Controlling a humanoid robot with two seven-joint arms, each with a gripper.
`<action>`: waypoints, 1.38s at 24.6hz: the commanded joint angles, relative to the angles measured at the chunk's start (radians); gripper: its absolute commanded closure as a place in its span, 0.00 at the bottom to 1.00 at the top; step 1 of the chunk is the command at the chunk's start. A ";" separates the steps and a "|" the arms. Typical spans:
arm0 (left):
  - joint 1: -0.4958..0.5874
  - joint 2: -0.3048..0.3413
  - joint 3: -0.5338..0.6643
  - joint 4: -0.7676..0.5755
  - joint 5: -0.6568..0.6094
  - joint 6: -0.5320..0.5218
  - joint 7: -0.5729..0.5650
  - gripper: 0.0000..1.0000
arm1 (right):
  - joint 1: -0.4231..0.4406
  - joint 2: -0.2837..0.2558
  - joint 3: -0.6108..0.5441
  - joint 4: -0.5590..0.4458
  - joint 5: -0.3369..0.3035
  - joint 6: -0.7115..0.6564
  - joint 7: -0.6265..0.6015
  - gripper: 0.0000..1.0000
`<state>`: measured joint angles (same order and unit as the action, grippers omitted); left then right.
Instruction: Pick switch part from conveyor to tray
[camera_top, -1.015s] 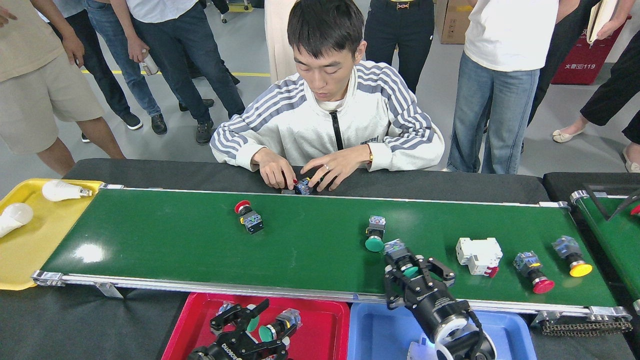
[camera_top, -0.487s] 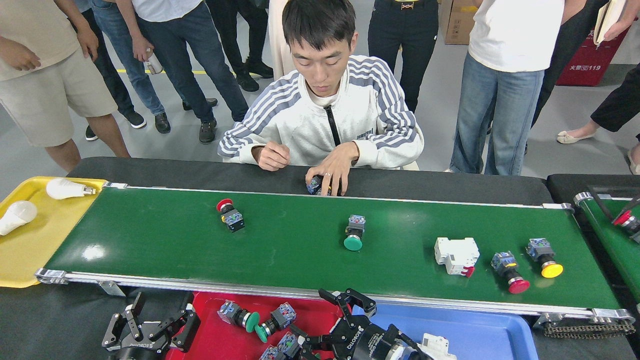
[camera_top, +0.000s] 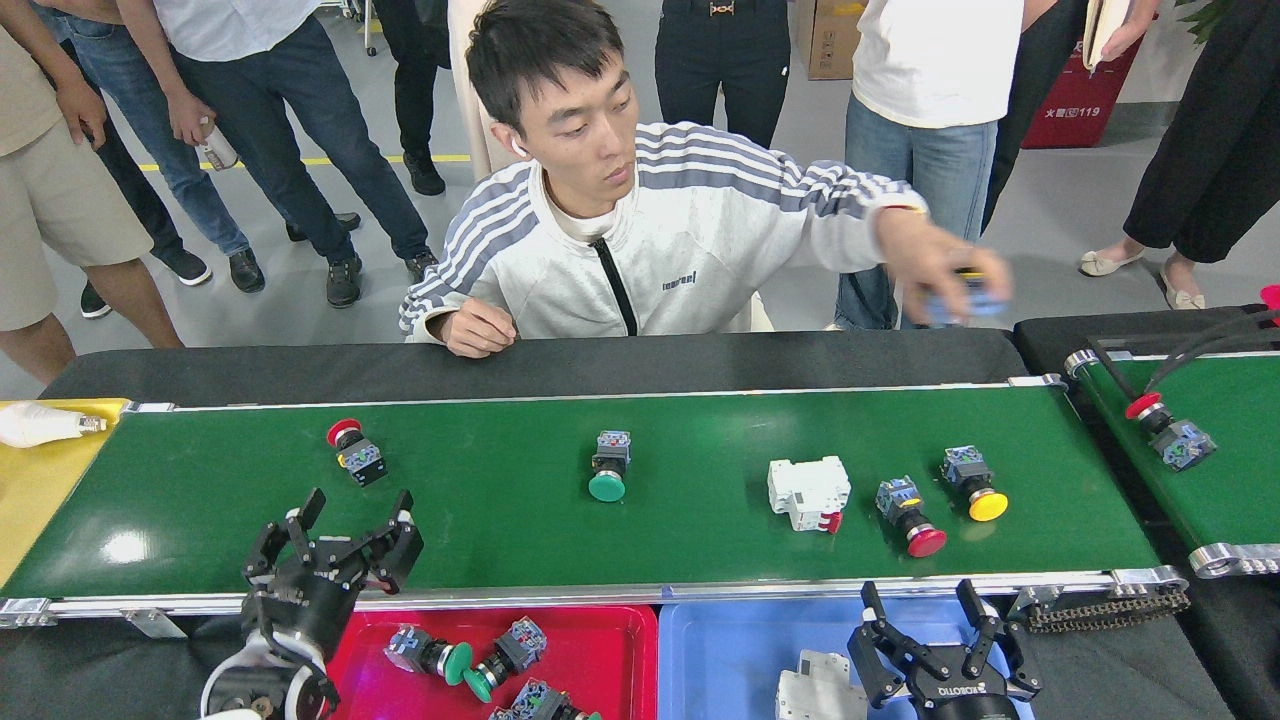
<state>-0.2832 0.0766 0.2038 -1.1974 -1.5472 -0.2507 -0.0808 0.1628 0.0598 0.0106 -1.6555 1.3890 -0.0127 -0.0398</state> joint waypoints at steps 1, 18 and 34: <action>-0.080 0.020 -0.009 0.090 -0.002 0.037 0.004 0.00 | -0.048 0.000 0.066 0.000 0.010 0.034 0.009 0.00; -0.429 0.150 -0.049 0.788 0.002 0.306 0.193 0.22 | -0.442 0.100 0.384 0.407 0.076 0.212 0.126 0.00; -0.358 0.094 -0.150 0.634 0.010 -0.018 0.319 0.93 | -0.603 0.101 0.568 0.606 -0.031 0.280 0.121 0.00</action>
<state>-0.6417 0.1766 0.0801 -0.5100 -1.5334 -0.1695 0.2196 -0.4167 0.1527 0.5819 -1.0430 1.3583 0.2611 0.0921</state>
